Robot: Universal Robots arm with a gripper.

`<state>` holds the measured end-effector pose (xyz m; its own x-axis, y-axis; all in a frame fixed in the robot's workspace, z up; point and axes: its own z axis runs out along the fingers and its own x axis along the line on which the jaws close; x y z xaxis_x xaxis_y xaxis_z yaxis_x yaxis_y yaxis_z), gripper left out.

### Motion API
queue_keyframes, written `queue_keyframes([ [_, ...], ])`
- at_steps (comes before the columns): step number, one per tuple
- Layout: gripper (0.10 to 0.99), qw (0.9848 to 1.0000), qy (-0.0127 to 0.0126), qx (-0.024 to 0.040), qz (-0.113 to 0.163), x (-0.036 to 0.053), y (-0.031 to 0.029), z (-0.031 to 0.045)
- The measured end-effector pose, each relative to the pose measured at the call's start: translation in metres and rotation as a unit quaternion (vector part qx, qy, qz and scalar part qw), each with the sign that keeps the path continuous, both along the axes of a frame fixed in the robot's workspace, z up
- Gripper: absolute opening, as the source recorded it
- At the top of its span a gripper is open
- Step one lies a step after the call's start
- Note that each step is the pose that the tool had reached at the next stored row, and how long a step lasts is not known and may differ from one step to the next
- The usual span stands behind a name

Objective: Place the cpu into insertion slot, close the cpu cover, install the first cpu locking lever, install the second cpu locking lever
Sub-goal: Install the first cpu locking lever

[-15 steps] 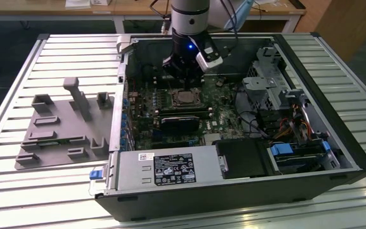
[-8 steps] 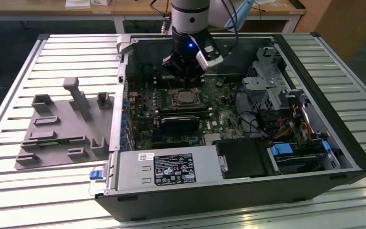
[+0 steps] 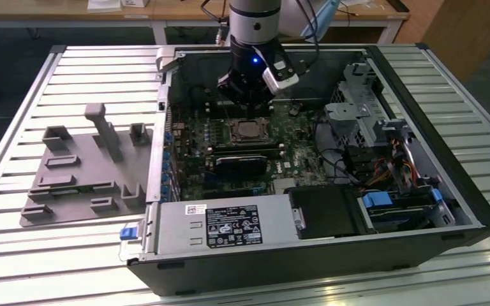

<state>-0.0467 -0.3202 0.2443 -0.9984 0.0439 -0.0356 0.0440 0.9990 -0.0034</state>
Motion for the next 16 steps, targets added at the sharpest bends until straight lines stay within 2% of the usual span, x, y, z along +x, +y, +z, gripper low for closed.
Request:
queue_keyframes([
  [8, 0.102, 1.0000, 0.0000, -0.0001, 0.000, -0.0033, 0.0000, 0.0001],
  [11, 0.102, 1.0000, -0.0001, 0.0000, 0.000, -0.0100, 0.0000, 0.0001],
  [16, 0.102, 1.0000, -0.0015, 0.0000, 0.000, -0.0273, 0.0000, 0.0001],
])
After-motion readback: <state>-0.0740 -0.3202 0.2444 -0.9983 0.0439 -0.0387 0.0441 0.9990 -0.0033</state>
